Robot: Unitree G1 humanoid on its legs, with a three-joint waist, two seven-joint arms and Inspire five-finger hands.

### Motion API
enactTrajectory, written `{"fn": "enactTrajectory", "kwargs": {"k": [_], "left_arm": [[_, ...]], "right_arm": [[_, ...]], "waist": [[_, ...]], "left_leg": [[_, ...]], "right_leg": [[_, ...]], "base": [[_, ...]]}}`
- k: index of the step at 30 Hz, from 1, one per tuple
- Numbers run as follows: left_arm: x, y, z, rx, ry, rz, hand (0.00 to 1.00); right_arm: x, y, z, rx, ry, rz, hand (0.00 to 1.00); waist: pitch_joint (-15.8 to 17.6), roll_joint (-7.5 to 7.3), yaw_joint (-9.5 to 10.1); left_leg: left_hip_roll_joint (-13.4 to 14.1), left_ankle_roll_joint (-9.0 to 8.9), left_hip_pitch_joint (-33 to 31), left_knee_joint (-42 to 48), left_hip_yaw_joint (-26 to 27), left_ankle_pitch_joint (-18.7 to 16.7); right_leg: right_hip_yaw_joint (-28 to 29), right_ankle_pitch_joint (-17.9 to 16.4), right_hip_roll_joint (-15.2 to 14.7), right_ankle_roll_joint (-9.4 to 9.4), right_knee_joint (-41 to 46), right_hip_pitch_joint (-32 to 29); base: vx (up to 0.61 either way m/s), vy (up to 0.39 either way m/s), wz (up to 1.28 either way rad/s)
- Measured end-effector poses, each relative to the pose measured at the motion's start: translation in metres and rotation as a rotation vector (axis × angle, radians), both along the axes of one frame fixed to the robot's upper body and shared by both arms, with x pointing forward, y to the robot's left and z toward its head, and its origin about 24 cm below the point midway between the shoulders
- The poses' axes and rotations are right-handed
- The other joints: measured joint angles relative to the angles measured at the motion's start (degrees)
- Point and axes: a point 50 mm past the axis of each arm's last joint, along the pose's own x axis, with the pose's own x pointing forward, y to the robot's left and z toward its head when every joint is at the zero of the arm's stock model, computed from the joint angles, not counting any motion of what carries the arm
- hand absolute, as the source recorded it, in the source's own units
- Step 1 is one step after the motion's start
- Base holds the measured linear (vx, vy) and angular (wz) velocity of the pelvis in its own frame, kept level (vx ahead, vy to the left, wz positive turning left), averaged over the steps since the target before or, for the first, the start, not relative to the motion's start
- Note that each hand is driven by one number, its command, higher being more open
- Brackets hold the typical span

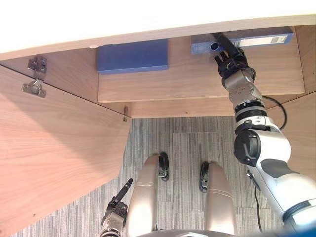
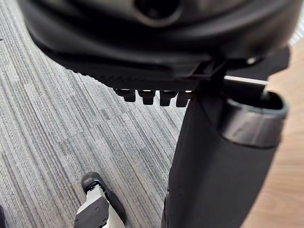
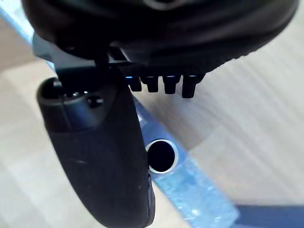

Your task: Walk over to the cabinet, pick up the folder, carry it to the office cabinet, place the folder inside the office cabinet, then close the office cabinet door

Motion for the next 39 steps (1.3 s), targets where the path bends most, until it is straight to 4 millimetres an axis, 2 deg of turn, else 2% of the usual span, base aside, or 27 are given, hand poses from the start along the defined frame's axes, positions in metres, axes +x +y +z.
{"fn": "enactTrajectory", "kwargs": {"k": [6, 11, 13, 17, 22, 26, 27, 29, 35, 39], "left_arm": [[0.003, -0.002, 0.001, 0.023, -0.029, -0.108, 1.00], [0.005, -0.002, 0.002, 0.041, -0.045, -0.180, 1.00], [0.005, -0.003, 0.002, 0.039, -0.047, -0.197, 1.00], [0.004, -0.004, 0.001, 0.034, -0.049, -0.207, 1.00], [0.002, -0.002, 0.001, 0.049, -0.037, -0.246, 1.00], [0.003, 0.003, 0.002, 0.078, -0.034, -0.277, 1.00], [0.004, 0.004, 0.002, 0.090, -0.037, -0.286, 1.00], [0.006, 0.004, 0.003, 0.104, -0.042, -0.307, 1.00], [0.004, 0.005, 0.003, 0.120, -0.030, -0.338, 1.00], [-0.002, 0.007, 0.001, 0.132, -0.009, -0.364, 1.00]], "right_arm": [[-0.005, -0.033, -0.024, -0.312, 0.098, 0.069, 1.00], [-0.010, -0.045, -0.033, -0.590, 0.153, 0.123, 1.00], [-0.012, -0.047, -0.041, -0.705, 0.184, 0.127, 1.00], [-0.013, -0.043, -0.052, -0.880, 0.220, 0.152, 1.00], [-0.015, -0.024, -0.074, -1.063, 0.259, 0.223, 1.00], [-0.019, -0.002, -0.104, -1.159, 0.300, 0.315, 1.00], [-0.022, 0.007, -0.117, -1.179, 0.316, 0.352, 1.00], [-0.027, 0.013, -0.132, -1.235, 0.341, 0.365, 1.00], [-0.041, 0.016, -0.166, -1.203, 0.416, 0.418, 1.00], [-0.060, 0.014, -0.201, -1.167, 0.505, 0.463, 1.00]], "waist": [[-0.05, 0.21, 0.53], [-0.26, 0.27, 0.66], [-1.44, 0.25, 1.12], [-1.65, 0.12, 1.32], [-3.27, -1.14, 1.42], [-4.17, -2.85, 1.42], [-4.45, -3.43, 1.46], [-4.68, -3.86, 1.54], [-5.03, -4.45, 1.43], [-5.82, -4.56, 1.39]], "left_leg": [[0.15, 0.42, 3.56, -4.17, 0.78, 1.08], [0.27, 0.46, 5.46, -5.91, 1.27, 1.35], [0.25, 0.63, 5.78, -6.98, 1.51, 1.67], [0.26, 0.83, 7.78, -8.81, 2.07, 2.03], [0.38, 0.38, 9.24, -11.25, 2.95, 2.75], [0.13, 0.18, 11.82, -14.32, 3.41, 4.00], [0.02, -0.05, 12.56, -15.25, 3.44, 4.38], [-0.23, -0.16, 13.71, -16.17, 3.22, 4.84], [-0.76, -0.34, 18.45, -19.68, 2.93, 6.06], [-0.77, -0.74, 23.01, -21.78, 2.59, 6.33]], "right_leg": [[-0.13, 2.13, 0.36, -0.38, -4.81, 3.58], [-0.23, 3.08, 0.48, -0.50, -7.32, 5.58], [-0.27, 3.64, 0.50, -0.50, -8.61, 5.91], [-0.20, 4.49, 0.60, -0.59, -10.67, 7.69], [0.16, 5.89, 0.86, -0.55, -13.43, 8.75], [0.08, 7.08, 0.91, -0.54, -16.53, 11.19], [-0.02, 7.43, 0.90, -0.63, -17.25, 11.90], [-0.45, 7.65, 0.78, -0.65, -18.19, 13.25], [-1.38, 8.52, 0.53, -0.90, -21.19, 18.04], [-2.47, 9.04, 0.65, -0.83, -24.28, 23.48]], "base": [[0.02, 0.018, -0.05], [0.01, 0.021, -0.05], [0.00, 0.000, 0.00], [0.02, 0.022, -0.06], [0.02, 0.021, -0.09], [0.01, 0.006, -0.02], [0.00, 0.000, 0.00], [0.00, -0.010, 0.08], [0.00, -0.004, 0.04], [0.03, -0.025, 0.05]]}}
